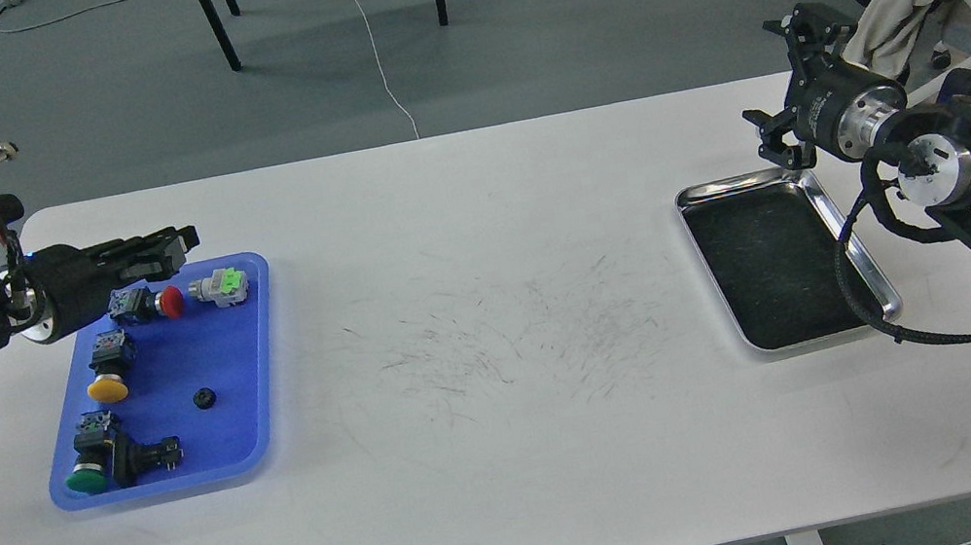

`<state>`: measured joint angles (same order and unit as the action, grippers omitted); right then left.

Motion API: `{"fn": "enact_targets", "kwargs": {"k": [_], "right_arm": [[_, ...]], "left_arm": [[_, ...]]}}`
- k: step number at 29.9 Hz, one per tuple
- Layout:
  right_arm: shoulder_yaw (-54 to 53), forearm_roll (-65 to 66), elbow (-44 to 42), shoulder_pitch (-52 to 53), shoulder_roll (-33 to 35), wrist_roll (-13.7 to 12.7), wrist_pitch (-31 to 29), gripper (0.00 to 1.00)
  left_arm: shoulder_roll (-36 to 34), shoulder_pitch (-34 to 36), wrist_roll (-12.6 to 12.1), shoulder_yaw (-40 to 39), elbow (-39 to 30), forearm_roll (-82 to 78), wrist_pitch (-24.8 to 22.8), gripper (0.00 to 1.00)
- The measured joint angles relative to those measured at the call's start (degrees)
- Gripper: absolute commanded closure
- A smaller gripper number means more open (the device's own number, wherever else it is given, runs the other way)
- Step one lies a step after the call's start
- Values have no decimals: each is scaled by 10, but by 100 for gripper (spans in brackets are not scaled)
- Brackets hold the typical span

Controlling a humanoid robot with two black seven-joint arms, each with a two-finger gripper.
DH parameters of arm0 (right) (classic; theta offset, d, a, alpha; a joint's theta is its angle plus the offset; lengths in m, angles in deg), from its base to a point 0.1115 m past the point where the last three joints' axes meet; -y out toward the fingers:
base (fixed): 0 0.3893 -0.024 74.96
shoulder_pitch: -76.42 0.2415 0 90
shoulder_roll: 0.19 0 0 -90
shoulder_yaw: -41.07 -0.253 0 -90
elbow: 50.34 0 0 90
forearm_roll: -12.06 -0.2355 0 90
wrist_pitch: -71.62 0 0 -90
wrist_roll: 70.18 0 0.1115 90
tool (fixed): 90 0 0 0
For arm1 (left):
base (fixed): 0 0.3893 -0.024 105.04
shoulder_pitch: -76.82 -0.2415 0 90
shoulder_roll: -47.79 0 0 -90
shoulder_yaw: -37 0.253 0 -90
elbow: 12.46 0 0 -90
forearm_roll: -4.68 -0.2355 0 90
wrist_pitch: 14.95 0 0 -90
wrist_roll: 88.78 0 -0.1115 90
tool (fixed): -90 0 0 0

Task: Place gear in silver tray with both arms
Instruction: 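Lift the black gear and carry it toward the table center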

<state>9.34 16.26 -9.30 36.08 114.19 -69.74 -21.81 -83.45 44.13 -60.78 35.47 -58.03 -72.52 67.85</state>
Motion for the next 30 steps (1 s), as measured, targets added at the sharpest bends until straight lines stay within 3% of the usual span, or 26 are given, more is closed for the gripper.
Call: {"fn": "enact_targets", "kwargs": {"k": [6,12,24,30], "right_arm": [[0,0,0,0,2,0,0,1],[0,0,0,1,2,0,2,1],[-24,-2,-2,11,4,0,4,1],[-25,-2,-3,11,6,0,6,1]], "left_arm": [[-4,52,0,2,-88,-8,-9,92],[34,103,0,4,-111,-33,-26,92],[192,122,0,34,-98,-89,-34,99],[271,111,0,55,-45,-118,-31,99]]}}
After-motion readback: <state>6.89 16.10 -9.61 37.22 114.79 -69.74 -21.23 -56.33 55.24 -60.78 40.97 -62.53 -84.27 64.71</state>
